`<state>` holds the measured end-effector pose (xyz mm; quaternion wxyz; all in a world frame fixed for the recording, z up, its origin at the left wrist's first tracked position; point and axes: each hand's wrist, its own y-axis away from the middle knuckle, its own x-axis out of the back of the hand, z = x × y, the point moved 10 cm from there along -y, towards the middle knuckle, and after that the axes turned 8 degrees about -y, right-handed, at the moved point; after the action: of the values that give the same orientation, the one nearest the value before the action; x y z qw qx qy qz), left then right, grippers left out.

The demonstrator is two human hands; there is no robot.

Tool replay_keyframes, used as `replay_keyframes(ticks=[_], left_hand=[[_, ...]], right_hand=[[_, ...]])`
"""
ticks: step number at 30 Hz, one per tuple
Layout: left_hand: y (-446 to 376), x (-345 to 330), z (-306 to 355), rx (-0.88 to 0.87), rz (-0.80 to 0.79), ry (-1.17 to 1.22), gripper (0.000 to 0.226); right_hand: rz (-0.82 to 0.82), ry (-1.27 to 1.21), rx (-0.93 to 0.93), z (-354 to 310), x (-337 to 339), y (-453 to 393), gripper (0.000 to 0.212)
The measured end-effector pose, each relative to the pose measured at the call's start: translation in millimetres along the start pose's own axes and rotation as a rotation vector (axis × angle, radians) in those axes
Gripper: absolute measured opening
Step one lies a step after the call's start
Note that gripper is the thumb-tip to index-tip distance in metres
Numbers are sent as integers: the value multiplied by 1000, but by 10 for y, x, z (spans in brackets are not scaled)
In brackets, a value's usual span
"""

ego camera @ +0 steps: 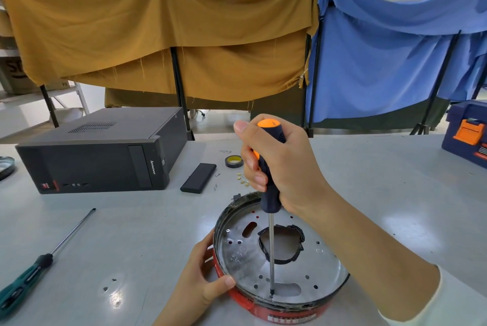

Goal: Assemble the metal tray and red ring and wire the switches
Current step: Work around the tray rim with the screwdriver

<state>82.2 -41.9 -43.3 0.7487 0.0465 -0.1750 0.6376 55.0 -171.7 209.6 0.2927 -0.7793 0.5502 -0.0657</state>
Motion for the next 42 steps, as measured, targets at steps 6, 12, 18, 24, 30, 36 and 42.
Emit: replay_keyframes(ticks=[6, 12, 18, 24, 30, 36, 42], left_hand=[[10, 7, -10, -1, -1, 0, 113], [19, 9, -6, 8, -3, -4, 115], [24, 7, 18, 5, -8, -25, 113], [26, 4, 26, 6, -13, -51, 105], [39, 10, 57, 8, -5, -28, 110], [51, 14, 87, 14, 1, -52, 104], [66, 8, 106, 20, 3, -57, 104]], right_hand=[[-47, 14, -21, 51, -113, 6, 34], [-34, 79, 10, 61, -173, 1, 32], [-36, 189, 40, 84, -284, 23, 32], [-59, 201, 5, 104, -289, 32, 28], [-82, 140, -8, 128, -219, 51, 11], [-5, 87, 80, 93, -70, 74, 12], [63, 52, 75, 103, 19, 90, 22]])
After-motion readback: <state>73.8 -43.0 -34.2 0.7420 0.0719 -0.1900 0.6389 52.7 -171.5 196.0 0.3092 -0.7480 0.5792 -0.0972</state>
